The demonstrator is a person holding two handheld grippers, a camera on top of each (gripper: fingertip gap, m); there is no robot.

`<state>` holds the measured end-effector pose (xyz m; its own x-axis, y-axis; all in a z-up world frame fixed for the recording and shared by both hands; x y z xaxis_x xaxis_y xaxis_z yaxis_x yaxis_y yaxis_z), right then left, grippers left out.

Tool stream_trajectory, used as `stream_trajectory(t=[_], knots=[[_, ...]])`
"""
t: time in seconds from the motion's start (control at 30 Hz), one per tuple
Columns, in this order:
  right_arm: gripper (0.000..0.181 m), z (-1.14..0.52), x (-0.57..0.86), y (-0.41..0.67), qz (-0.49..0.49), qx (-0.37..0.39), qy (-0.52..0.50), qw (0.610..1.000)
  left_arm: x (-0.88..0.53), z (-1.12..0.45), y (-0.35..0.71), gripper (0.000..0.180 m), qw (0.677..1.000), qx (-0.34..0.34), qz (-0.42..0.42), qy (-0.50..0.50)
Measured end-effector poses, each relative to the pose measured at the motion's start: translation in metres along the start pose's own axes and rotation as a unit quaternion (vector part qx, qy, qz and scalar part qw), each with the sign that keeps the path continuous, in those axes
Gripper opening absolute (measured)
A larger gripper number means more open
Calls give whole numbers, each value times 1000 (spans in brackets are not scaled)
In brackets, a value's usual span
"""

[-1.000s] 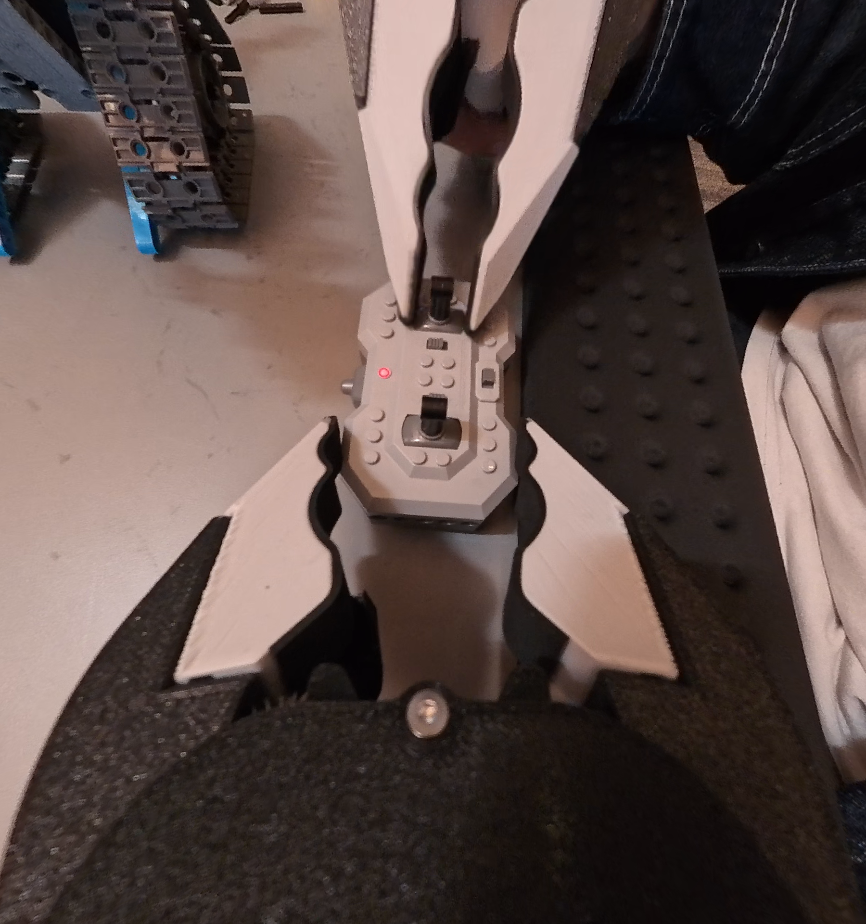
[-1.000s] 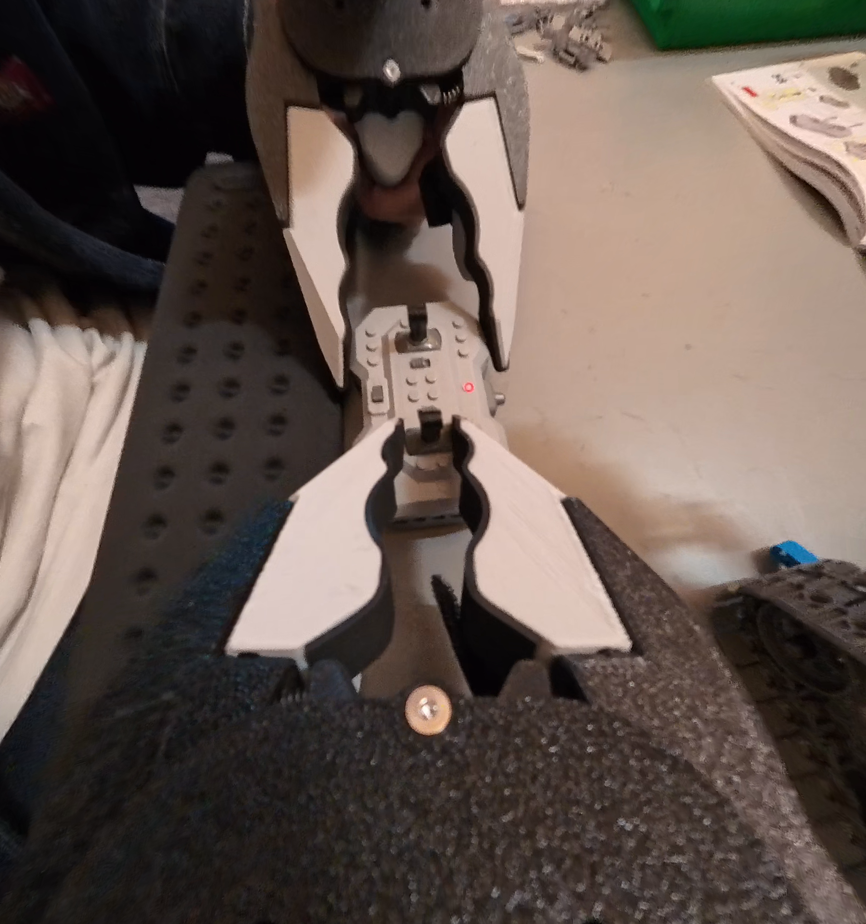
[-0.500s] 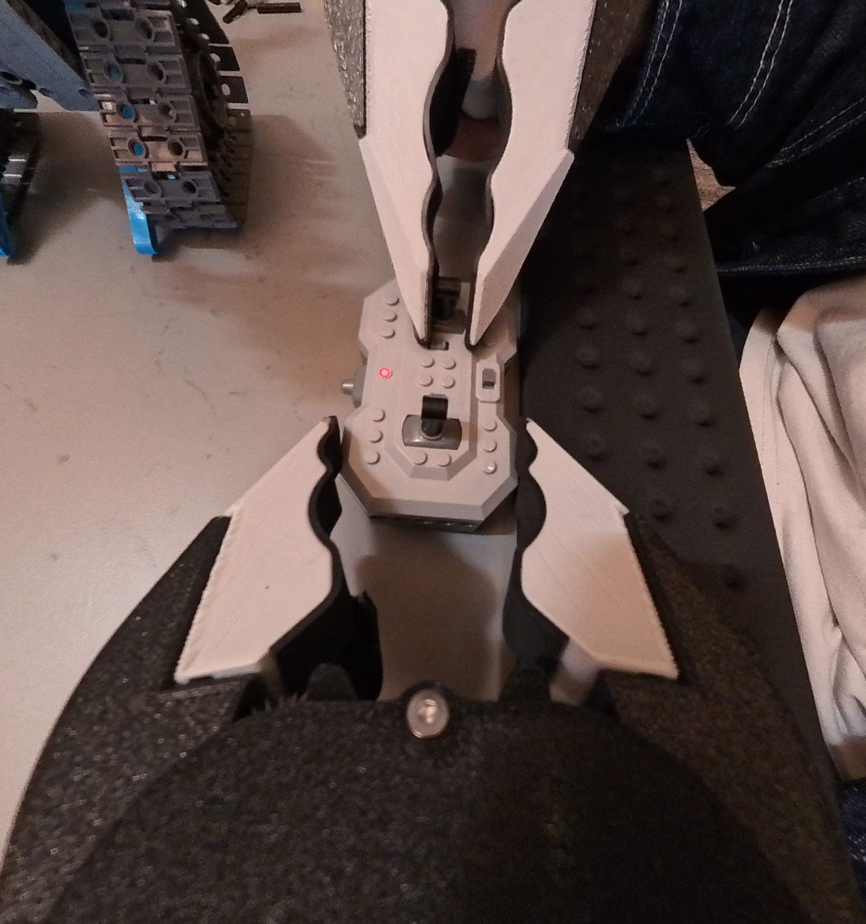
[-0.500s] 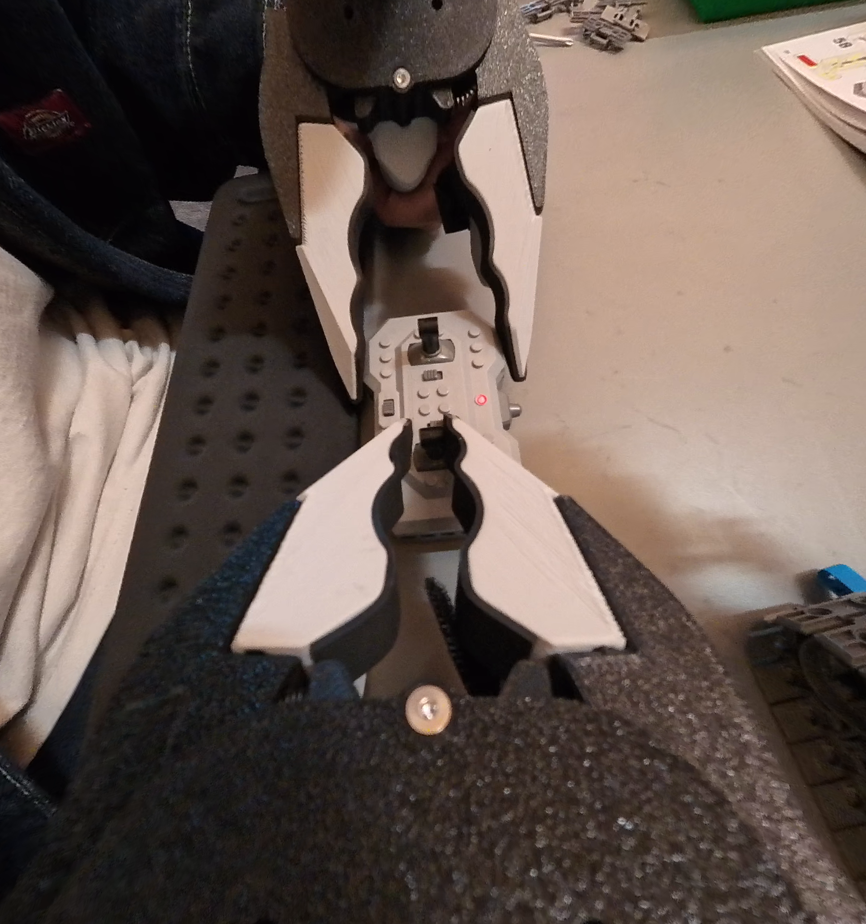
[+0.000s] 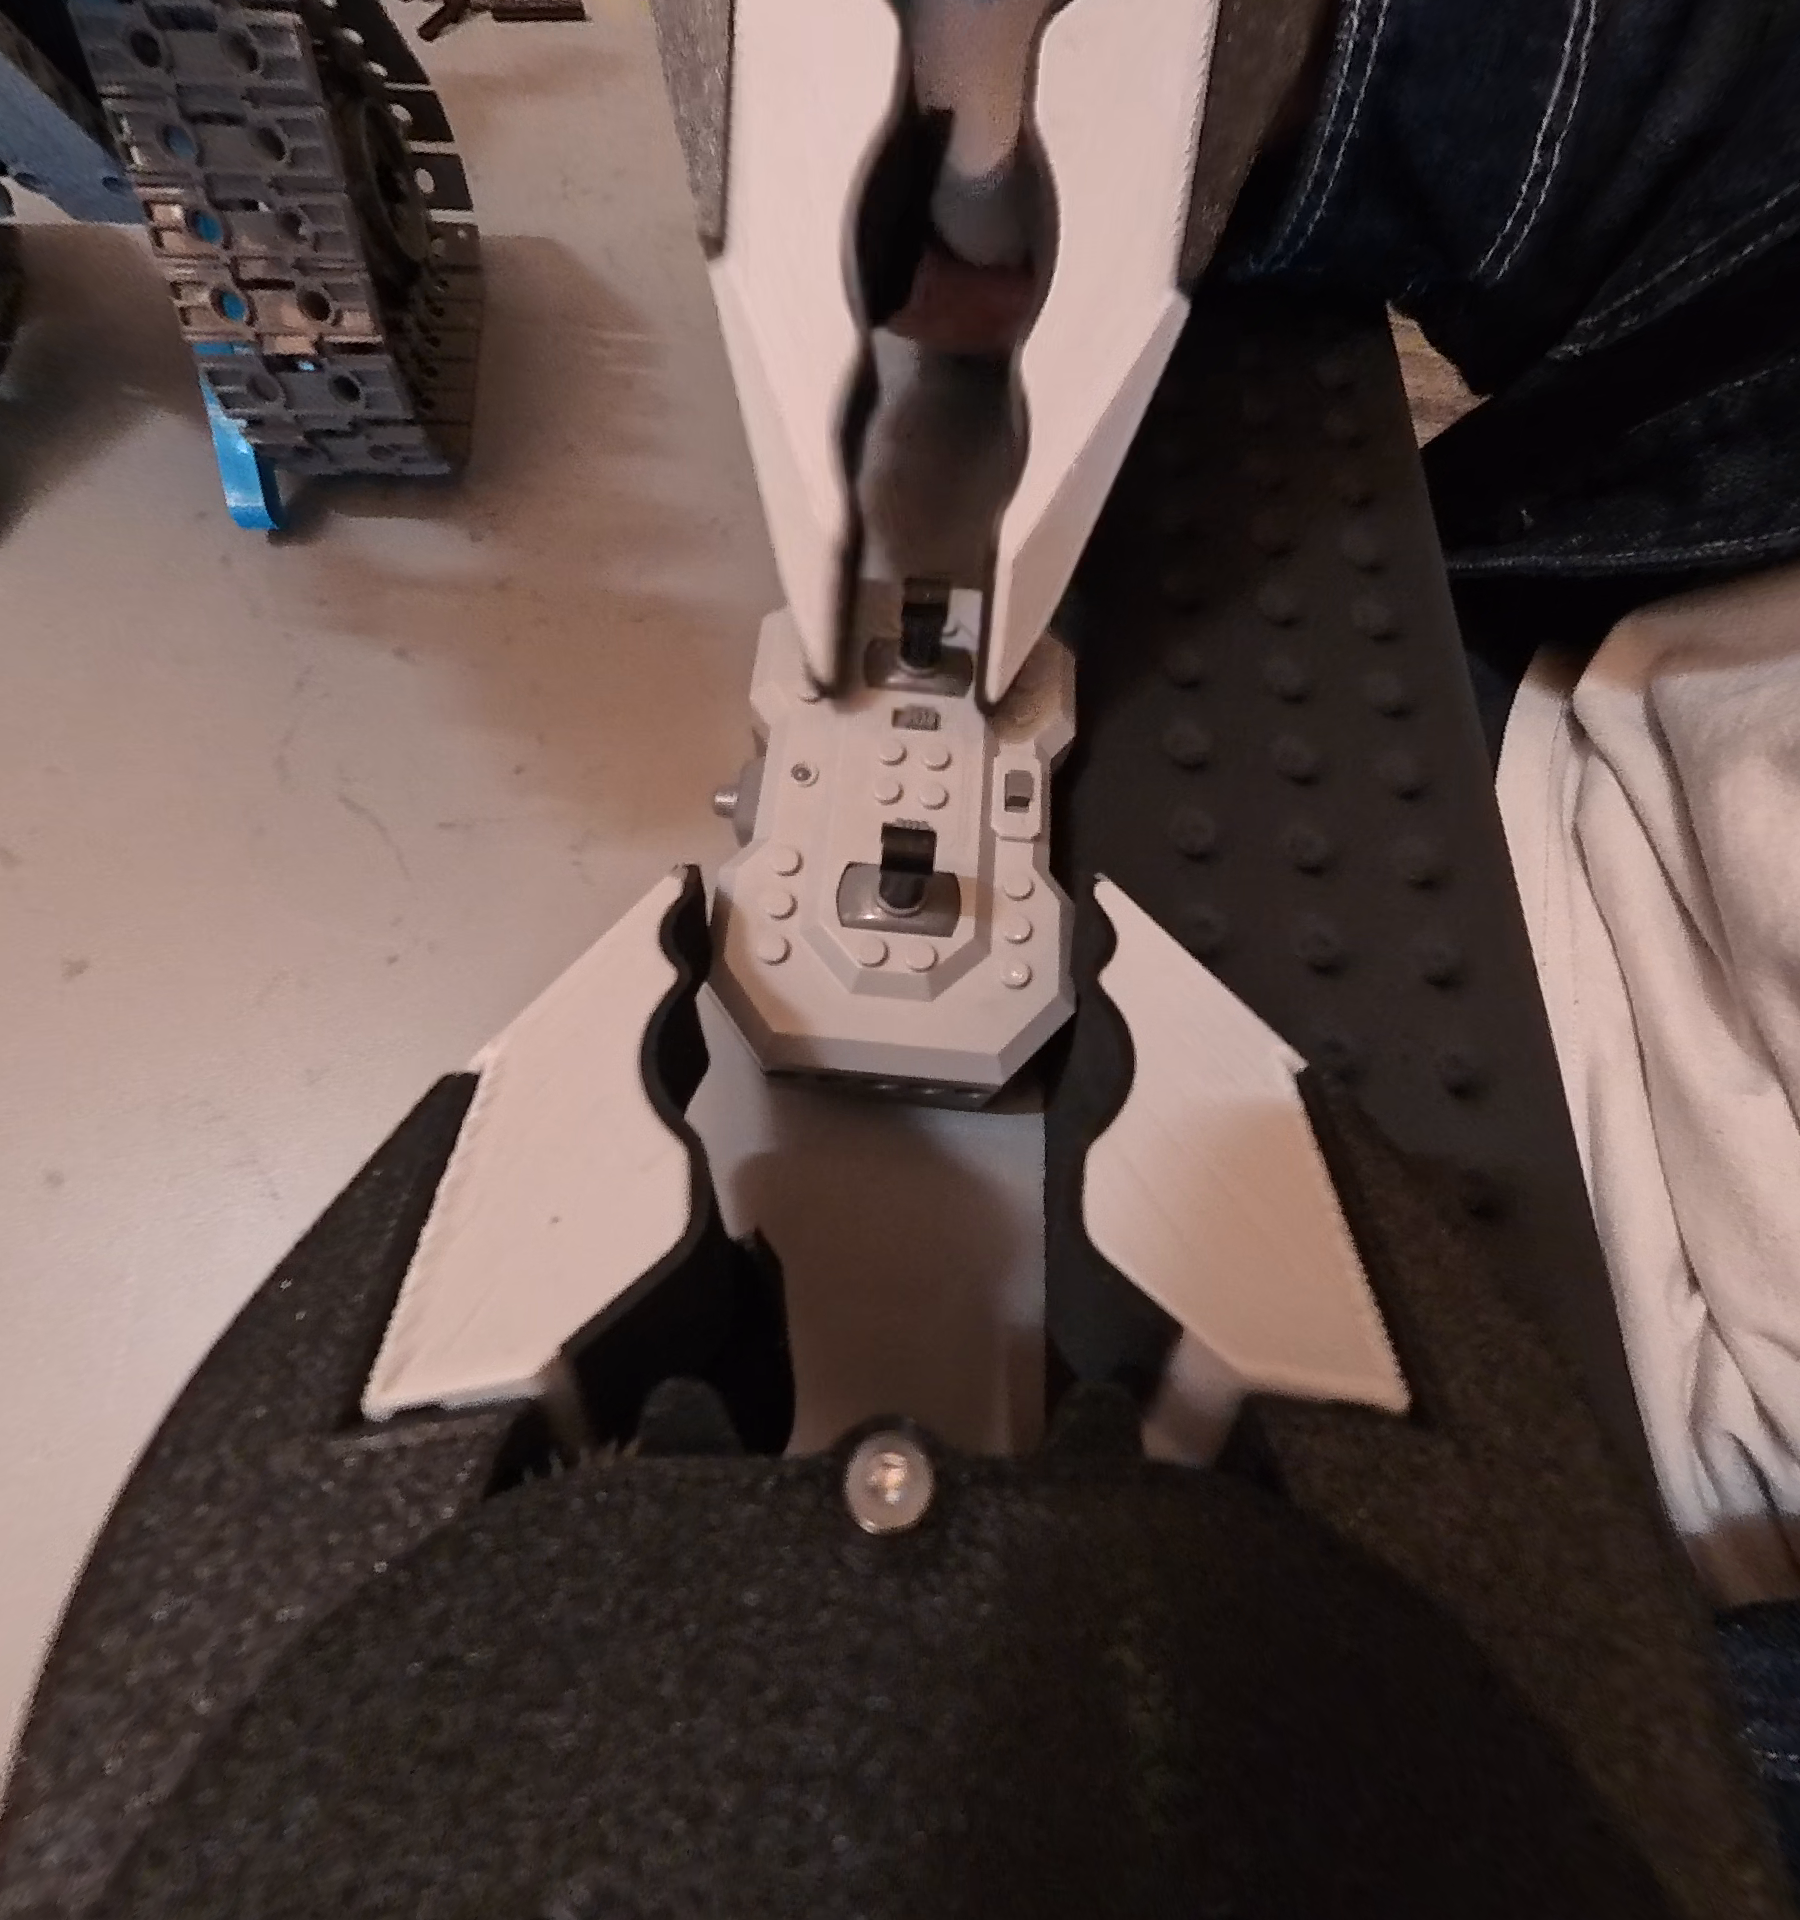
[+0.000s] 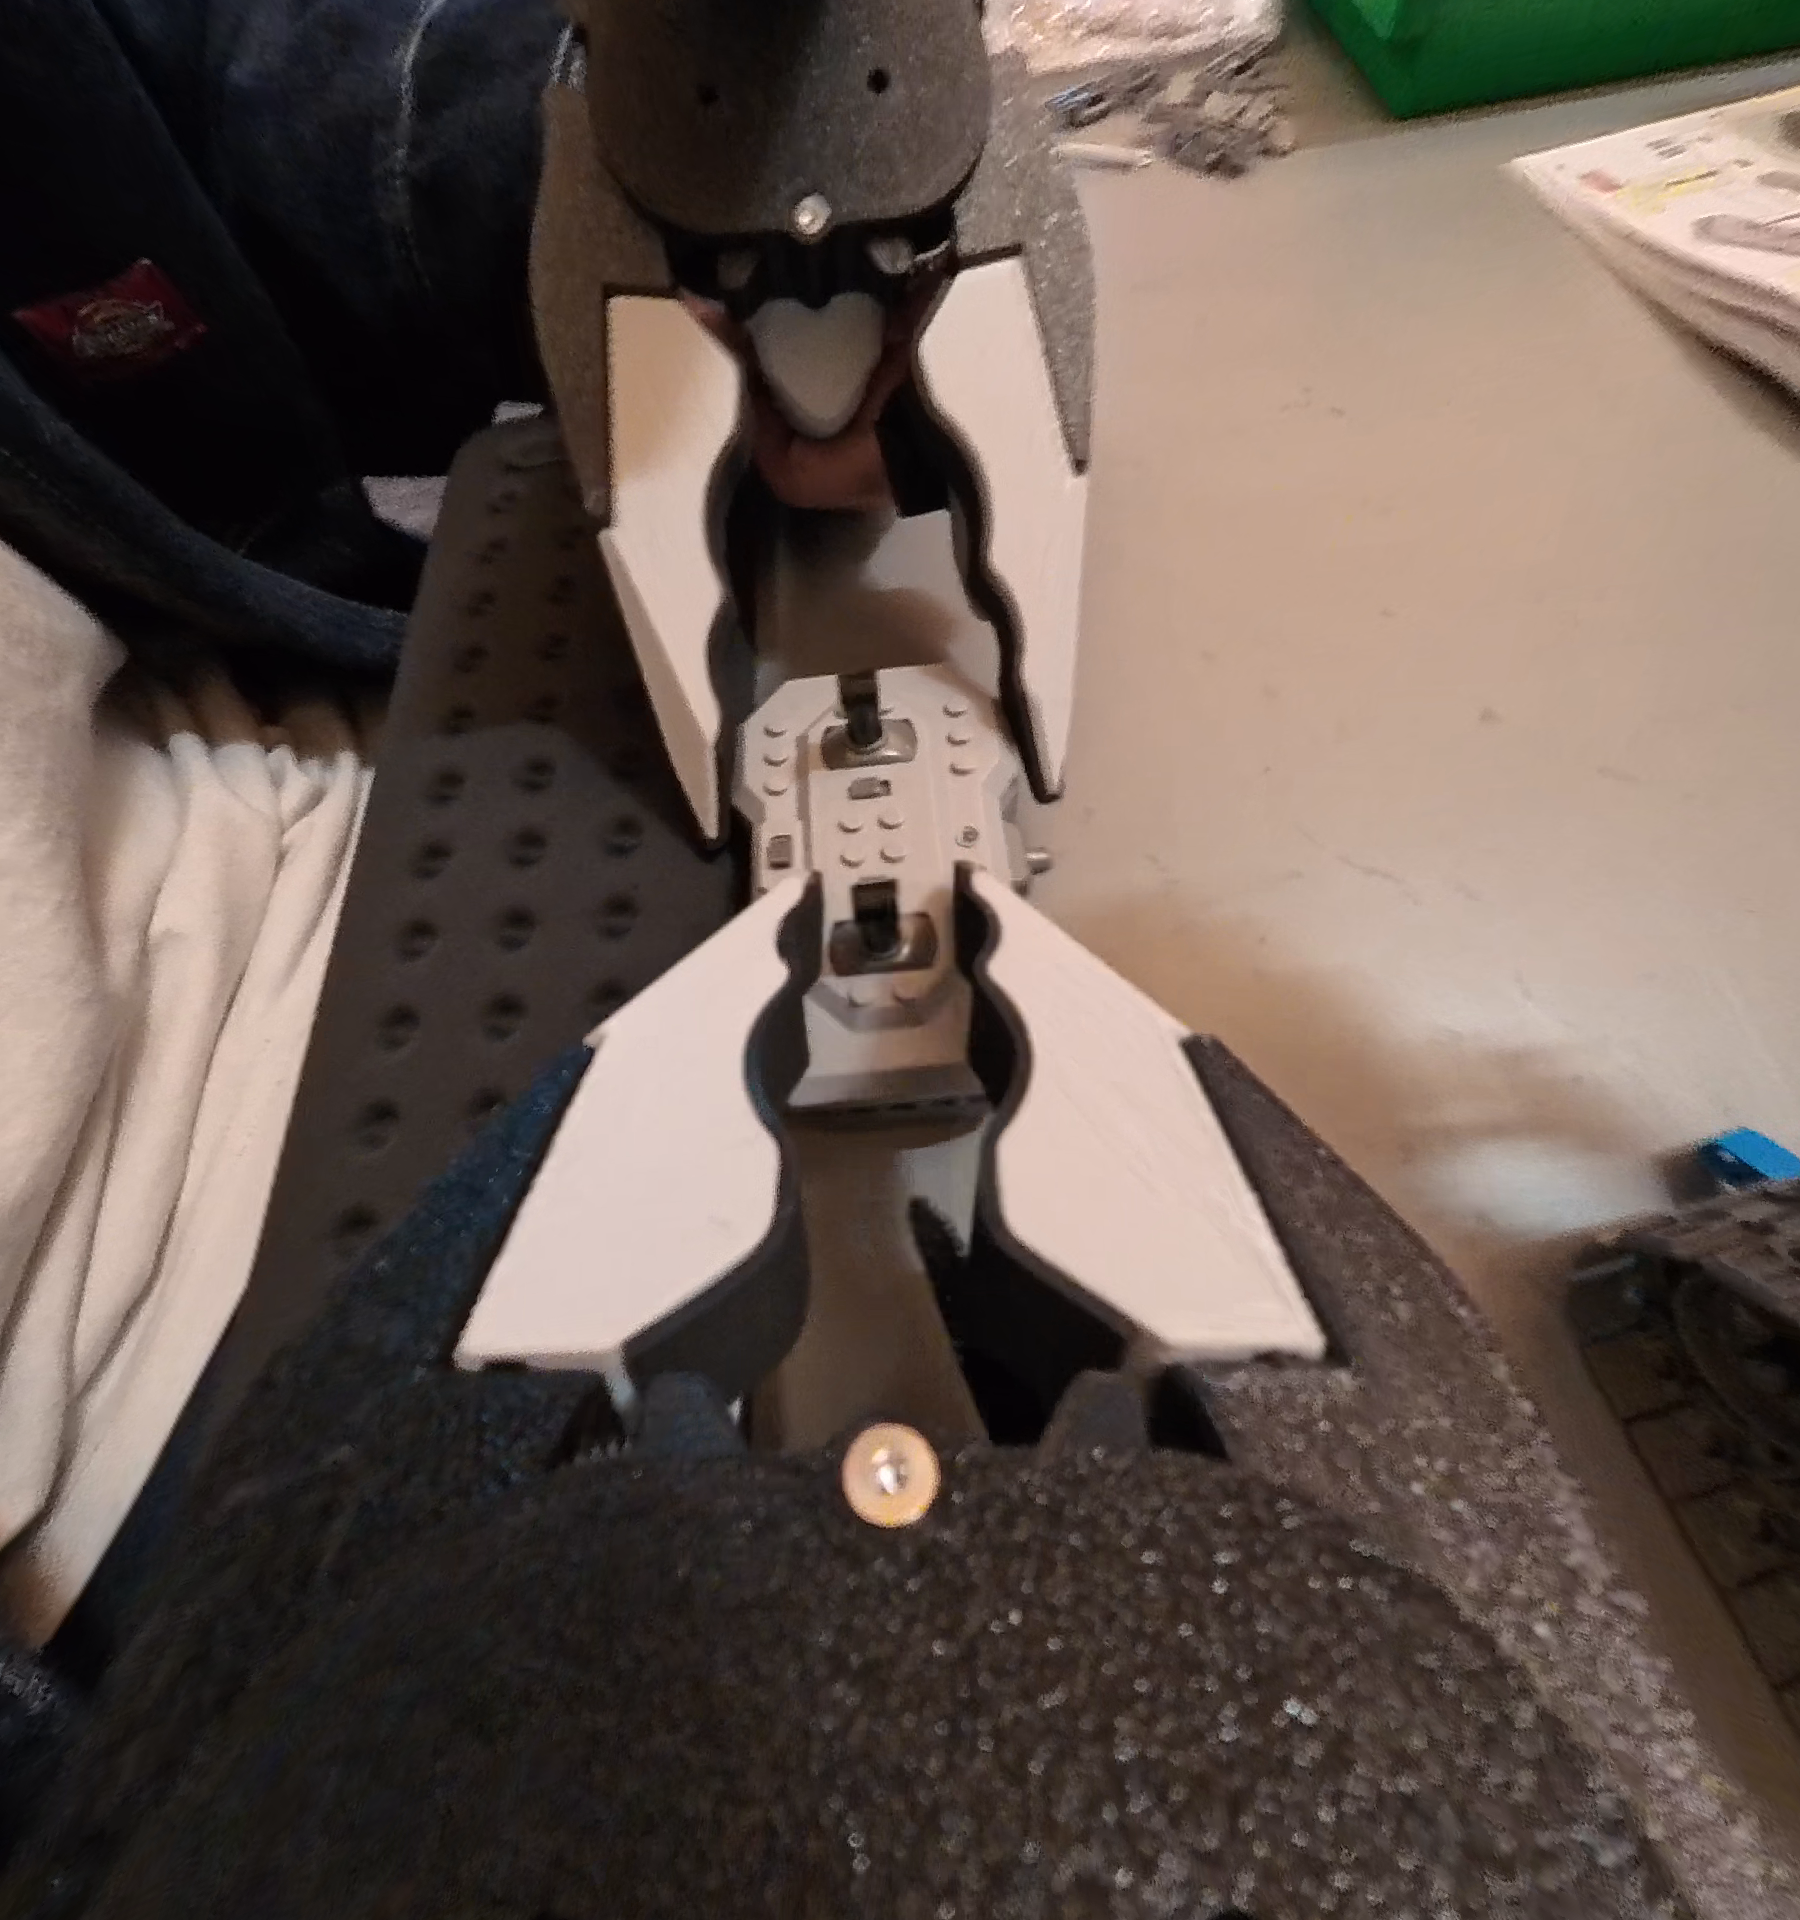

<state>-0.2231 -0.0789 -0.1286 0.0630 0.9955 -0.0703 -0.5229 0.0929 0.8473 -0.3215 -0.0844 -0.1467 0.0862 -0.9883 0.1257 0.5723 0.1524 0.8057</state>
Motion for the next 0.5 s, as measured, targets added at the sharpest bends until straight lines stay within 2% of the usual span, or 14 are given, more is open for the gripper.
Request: stream_trajectory(t=[0.1,0.2,0.37,0.5], knots=[[29,14,6,-2,-36,28,-9,999,1,5,3,69,1000,19,21,-10],[40,10,6,-10,-65,13,-1,998,-3,13,8,69,996,56,62,-16],[39,5,9,-8,-85,14,13,996,-9,15,9,45,992,69,103,-40],[33,5,12,-9,-108,16,23,994,-13,14,8,36,989,65,127,-47]])
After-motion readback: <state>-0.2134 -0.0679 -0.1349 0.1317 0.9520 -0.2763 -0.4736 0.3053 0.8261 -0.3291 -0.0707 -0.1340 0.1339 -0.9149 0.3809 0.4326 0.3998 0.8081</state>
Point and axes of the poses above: each gripper's, where its closed fingertips meet, z back along the fingers, y out of its top, x = y × z across the jaws, the point moved 5 cm from there along z, back along the fingers, and after that the axes turned 2 degrees about z, right-handed, at the moved point
